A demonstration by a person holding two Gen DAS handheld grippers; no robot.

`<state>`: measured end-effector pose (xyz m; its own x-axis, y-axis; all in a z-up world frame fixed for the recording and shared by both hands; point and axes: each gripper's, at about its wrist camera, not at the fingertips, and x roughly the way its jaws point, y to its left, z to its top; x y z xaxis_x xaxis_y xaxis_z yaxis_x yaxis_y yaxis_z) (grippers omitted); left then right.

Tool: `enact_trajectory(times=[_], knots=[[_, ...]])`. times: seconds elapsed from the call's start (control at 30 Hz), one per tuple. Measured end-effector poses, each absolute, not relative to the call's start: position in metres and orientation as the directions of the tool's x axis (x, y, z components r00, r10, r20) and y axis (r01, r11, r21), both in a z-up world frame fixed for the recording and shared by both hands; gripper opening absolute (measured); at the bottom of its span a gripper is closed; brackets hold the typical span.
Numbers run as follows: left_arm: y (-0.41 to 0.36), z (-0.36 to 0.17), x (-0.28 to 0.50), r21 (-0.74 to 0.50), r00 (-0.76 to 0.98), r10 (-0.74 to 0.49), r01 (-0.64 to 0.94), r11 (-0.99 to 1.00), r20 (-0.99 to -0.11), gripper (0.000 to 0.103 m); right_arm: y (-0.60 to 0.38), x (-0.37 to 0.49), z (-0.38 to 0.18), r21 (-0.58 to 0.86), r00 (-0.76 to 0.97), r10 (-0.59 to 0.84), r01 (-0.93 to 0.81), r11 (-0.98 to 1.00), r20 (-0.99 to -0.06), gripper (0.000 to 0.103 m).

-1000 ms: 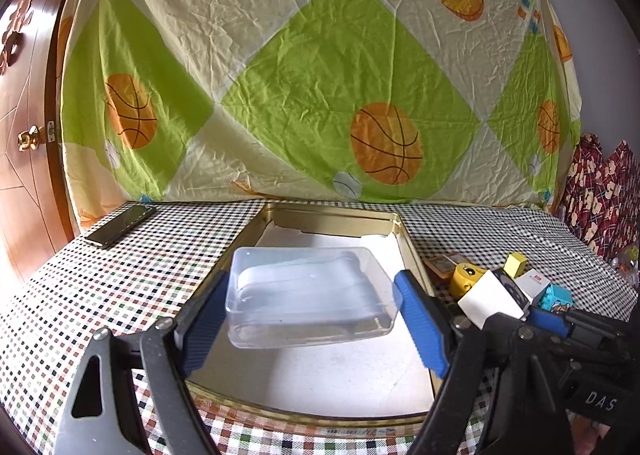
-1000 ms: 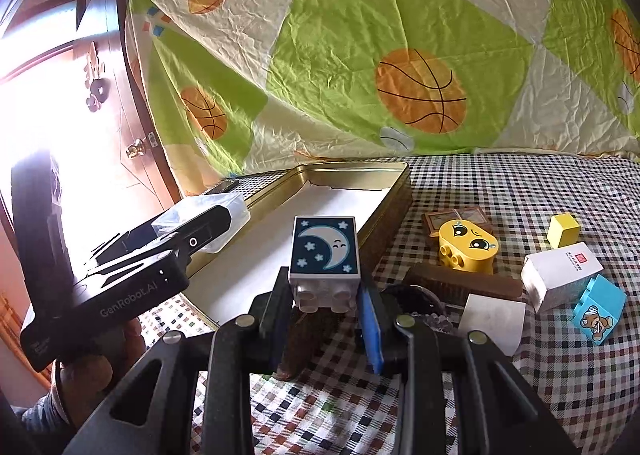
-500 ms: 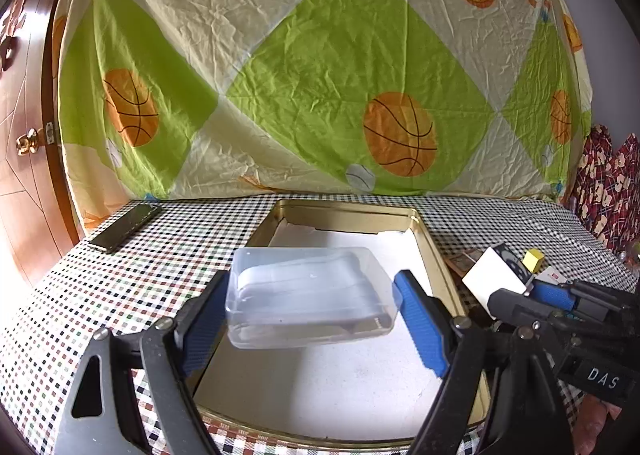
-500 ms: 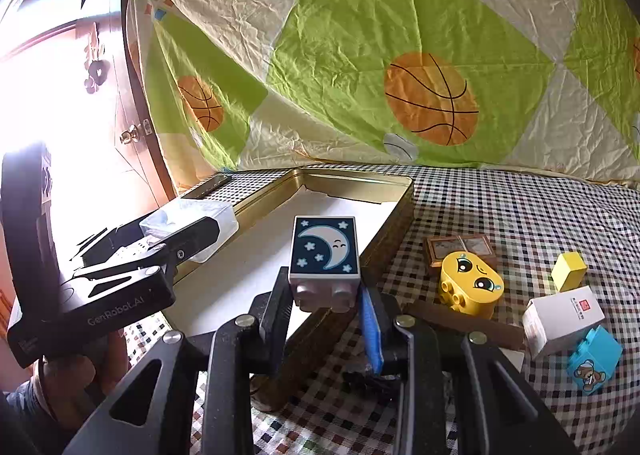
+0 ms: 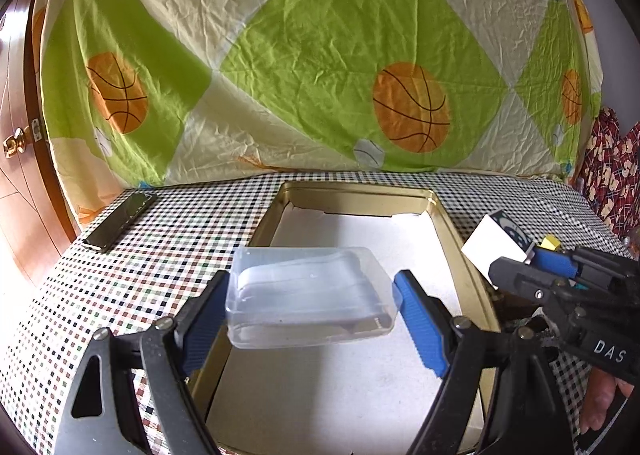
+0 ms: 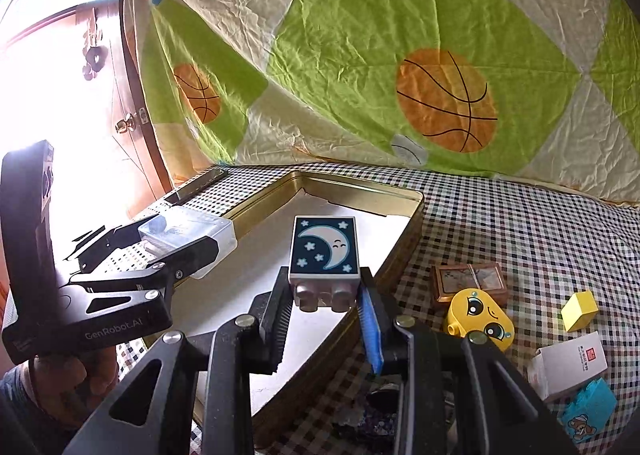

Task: Organize rigid objects
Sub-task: 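Lower the clear box into the tin with the left tool while the right places the moon block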

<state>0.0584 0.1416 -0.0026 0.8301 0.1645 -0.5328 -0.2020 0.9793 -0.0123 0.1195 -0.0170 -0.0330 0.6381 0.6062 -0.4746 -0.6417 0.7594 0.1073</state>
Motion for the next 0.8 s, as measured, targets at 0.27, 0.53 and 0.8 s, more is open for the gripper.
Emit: enact_trajectory(times=[0.27,0.53,0.8], knots=[[0.15,0.002,0.075,0.014,0.799,0.17,-0.199,0.98,-0.577,0.083,0.001,0.141,-0.031,0.08,0.625,0.592,-0.651,0.755,-0.509,0.034],[0.159,0.004,0.099,0.047,0.761,0.175,-0.187,0.981,-0.625,0.083,0.017,0.168,-0.038,0.106,0.589,0.582,-0.646,0.756,-0.561,0.034],[0.167,-0.007,0.118,0.05,0.704,0.178,-0.198,0.979,-0.688,0.083,0.034,0.184,-0.049,0.094,0.563,0.548,-0.639,0.763,-0.619,0.034]])
